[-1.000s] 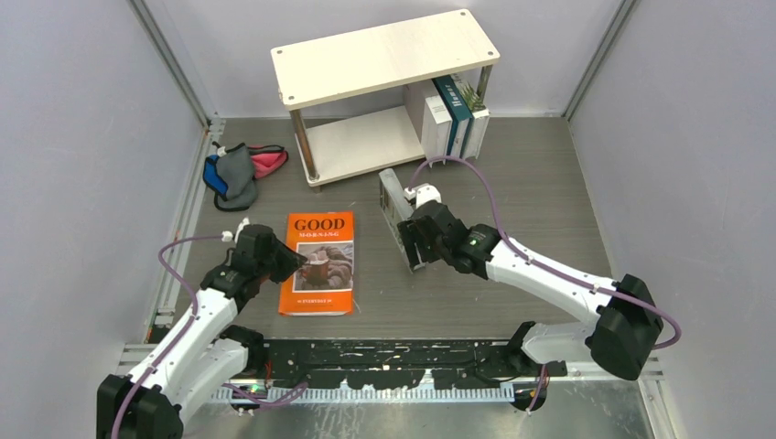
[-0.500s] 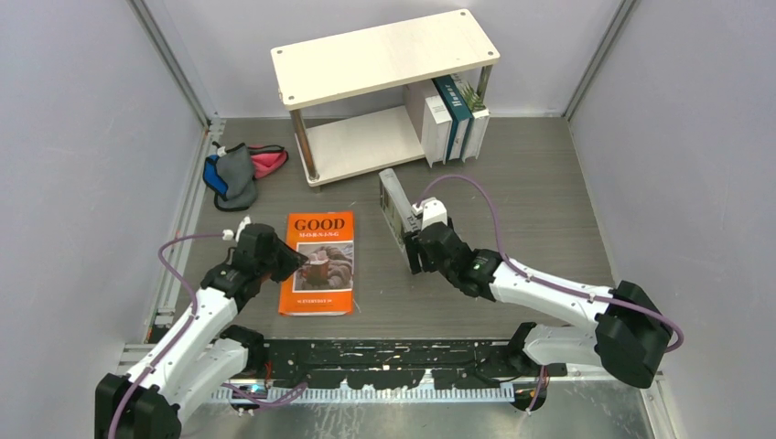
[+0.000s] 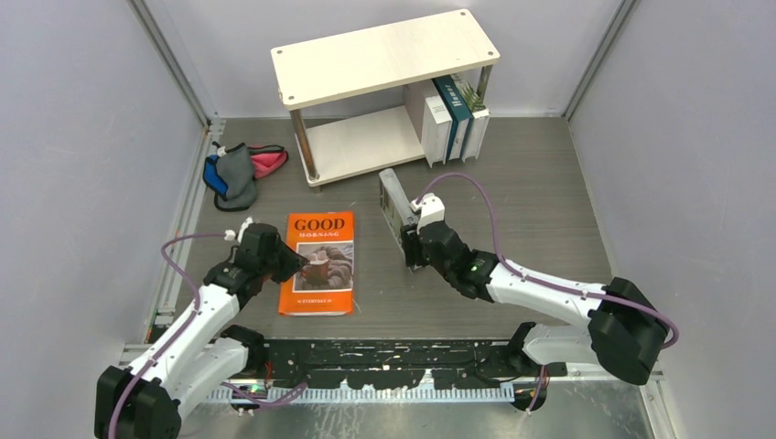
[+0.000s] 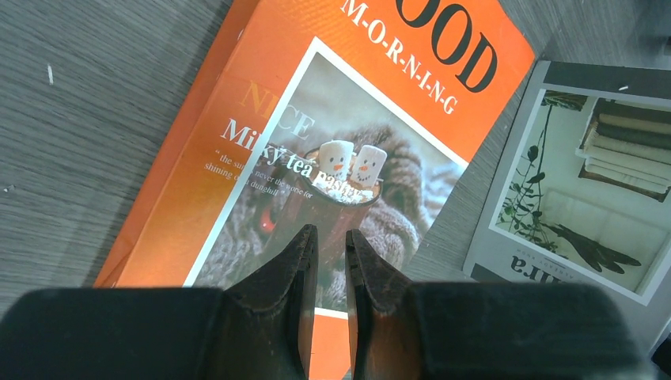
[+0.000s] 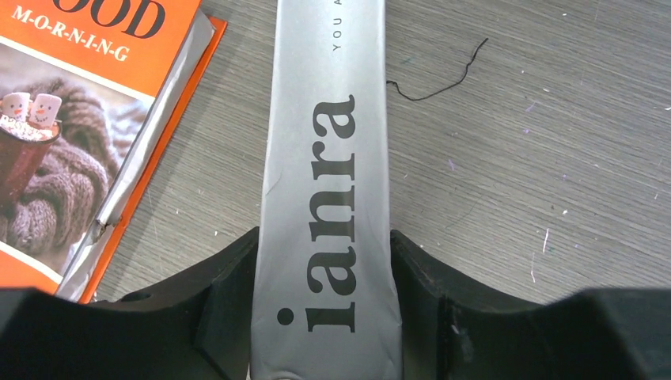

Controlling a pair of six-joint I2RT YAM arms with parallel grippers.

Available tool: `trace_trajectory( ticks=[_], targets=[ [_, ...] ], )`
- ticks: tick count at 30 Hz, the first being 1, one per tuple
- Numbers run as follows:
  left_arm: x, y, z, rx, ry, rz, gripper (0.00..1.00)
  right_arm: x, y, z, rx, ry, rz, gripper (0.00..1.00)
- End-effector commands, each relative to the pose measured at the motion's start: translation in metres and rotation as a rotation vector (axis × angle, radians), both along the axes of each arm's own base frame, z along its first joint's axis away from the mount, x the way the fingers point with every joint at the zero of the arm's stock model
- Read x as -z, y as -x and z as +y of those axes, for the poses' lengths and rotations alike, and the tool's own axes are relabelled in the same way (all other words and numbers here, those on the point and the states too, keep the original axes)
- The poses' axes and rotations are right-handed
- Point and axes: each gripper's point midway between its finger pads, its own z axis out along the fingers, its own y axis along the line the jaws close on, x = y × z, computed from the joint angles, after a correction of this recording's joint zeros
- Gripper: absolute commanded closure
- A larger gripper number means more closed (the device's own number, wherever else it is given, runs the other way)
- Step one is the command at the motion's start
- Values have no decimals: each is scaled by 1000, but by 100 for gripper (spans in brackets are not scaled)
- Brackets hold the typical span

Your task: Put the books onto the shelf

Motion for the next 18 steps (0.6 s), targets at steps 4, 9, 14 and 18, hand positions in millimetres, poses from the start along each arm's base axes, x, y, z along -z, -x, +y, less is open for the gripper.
trace_trajectory(
  ticks=[4, 9, 14, 18],
  targets=[
    [-19, -15, -3, 4, -2, -65, 80, -11, -7, 9, -4, -42, -53, 52],
    [-18, -16, -4, 6, -5, -62, 80, -13, -8, 7, 6, -44, -65, 62],
    [-18, -17, -4, 5, -5, -62, 80, -21, -8, 4, 13, -45, -87, 65],
    [-18, -18, -4, 6, -7, -64, 80, -37, -12, 2, 22, -47, -117, 67]
  ],
)
